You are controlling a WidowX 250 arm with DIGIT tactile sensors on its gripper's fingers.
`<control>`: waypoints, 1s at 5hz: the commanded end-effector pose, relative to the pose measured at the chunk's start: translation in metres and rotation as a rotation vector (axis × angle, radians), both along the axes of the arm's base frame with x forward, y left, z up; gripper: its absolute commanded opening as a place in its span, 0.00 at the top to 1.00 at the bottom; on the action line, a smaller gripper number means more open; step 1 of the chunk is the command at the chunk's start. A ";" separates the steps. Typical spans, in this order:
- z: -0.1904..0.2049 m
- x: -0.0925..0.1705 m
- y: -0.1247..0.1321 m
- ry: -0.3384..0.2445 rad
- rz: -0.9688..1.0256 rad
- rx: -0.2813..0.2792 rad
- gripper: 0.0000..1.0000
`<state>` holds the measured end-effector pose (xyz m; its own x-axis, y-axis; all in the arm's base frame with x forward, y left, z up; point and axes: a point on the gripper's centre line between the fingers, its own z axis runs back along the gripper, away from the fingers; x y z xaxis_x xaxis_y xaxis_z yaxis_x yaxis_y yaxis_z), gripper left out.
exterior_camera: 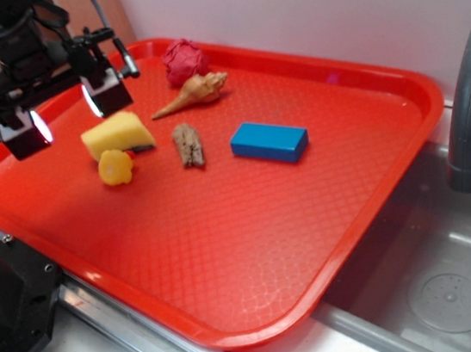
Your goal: Grab the yellow duck.
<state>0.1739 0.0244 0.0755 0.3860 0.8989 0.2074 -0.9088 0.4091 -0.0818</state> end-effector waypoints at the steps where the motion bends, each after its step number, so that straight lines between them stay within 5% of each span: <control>1: -0.029 0.011 0.000 0.037 -0.051 0.007 0.00; 3: -0.045 0.023 0.014 0.049 -0.154 -0.057 0.00; 5: -0.046 0.027 0.015 0.060 -0.156 -0.055 1.00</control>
<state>0.1939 0.0352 0.0228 0.5515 0.8275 0.1056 -0.8300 0.5570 -0.0304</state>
